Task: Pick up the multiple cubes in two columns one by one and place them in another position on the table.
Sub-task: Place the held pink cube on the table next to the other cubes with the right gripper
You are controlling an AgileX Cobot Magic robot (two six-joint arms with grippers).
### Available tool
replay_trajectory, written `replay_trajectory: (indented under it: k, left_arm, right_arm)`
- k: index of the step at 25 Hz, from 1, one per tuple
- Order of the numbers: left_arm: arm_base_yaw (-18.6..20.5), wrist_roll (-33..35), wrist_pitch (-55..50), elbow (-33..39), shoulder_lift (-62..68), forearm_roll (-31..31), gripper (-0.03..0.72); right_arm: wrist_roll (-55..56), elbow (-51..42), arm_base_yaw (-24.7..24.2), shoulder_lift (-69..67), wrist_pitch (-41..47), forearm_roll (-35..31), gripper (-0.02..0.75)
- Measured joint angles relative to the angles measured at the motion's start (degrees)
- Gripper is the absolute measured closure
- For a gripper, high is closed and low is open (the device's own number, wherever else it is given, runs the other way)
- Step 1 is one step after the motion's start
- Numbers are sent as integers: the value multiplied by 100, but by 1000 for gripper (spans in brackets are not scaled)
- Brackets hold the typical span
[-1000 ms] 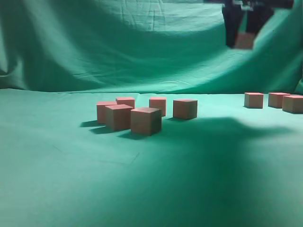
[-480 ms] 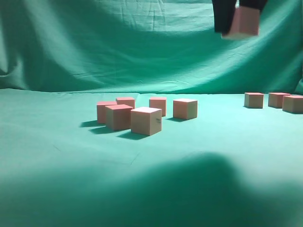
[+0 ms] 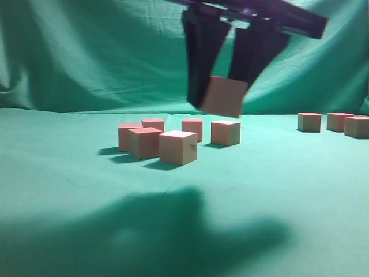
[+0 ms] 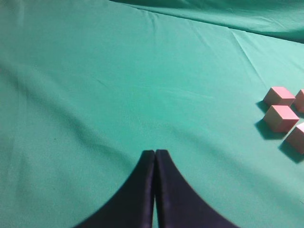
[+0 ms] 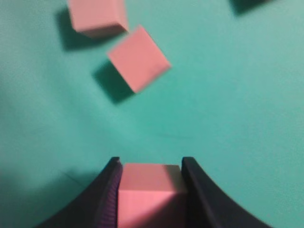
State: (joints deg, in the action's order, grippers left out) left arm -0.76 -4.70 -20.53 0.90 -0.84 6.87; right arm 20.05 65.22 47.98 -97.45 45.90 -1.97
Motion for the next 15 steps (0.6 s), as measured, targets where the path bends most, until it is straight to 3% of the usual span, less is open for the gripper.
replay_trajectory:
  k: [4, 15]
  left_arm:
    - [0, 0, 0, 0, 0, 0, 688]
    - [0, 0, 0, 0, 0, 0, 688]
  right_arm:
    - [148, -35, 126, -63, -453, 37, 468]
    - [616, -35, 140, -669, -631, 816, 468]
